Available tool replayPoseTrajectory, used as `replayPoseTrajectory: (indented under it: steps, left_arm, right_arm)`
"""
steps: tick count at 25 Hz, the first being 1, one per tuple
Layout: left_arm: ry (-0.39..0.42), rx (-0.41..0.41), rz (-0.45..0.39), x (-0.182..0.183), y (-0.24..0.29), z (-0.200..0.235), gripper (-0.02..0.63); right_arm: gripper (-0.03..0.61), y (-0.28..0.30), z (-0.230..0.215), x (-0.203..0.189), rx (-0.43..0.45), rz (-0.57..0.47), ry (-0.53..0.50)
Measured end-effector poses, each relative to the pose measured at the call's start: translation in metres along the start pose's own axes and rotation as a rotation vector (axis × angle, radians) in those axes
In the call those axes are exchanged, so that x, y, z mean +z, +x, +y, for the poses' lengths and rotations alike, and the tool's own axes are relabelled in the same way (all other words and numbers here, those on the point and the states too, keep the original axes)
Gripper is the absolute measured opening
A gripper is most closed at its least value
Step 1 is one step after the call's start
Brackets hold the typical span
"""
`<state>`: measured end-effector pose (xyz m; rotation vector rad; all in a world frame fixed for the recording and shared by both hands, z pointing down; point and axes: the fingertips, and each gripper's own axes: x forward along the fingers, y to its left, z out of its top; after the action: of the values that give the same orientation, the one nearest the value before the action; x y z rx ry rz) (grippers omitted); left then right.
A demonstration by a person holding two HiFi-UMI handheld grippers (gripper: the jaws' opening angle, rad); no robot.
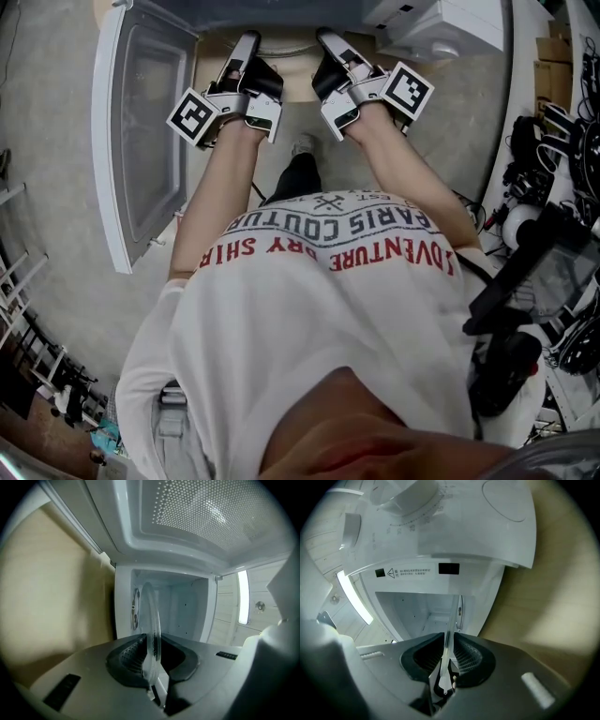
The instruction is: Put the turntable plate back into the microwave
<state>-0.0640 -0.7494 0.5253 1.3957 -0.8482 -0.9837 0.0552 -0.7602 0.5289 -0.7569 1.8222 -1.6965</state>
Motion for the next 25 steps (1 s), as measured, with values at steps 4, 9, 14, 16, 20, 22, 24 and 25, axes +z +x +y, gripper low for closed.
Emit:
replayPoseTrajectory:
  steps: [4,9,14,16,20,22,24,25]
  left_arm:
    - [-0.005,0.007,-0.003,0.003,0.004,0.007,0.046]
    - [-0.017,0.014,-0.015,0.002,0.001,0.012,0.046]
    - [-0.012,0.023,-0.017,0.006,0.004,0.015,0.046]
    - [-0.011,0.028,-0.012,0.007,0.004,0.016,0.044]
    - [-0.008,0.03,0.003,0.005,0.006,0.018,0.044]
    - [-0.017,0.026,0.012,0.005,0.006,0.019,0.044]
    - [-0.04,0.017,0.013,0.006,0.007,0.02,0.044]
    - [-0.053,0.01,0.012,0.006,0.007,0.021,0.044]
  right_arm:
    - [0.037,0.001,-0.007,-0.001,-0.013,-0.001,-0.004]
    - [0.037,-0.001,-0.01,-0.01,-0.032,0.026,-0.013]
    - [0.037,0.005,-0.01,-0.026,-0.025,0.089,-0.005]
    - [0.037,0.009,-0.01,-0.036,-0.022,0.123,-0.002]
    - [0.036,0.017,-0.012,-0.045,-0.03,0.147,0.008]
    - [0.036,0.018,-0.014,-0.046,-0.038,0.144,0.008]
    - [0.037,0.018,-0.015,-0.046,-0.043,0.138,0.015]
    - [0.037,0.019,-0.016,-0.045,-0.047,0.134,0.015]
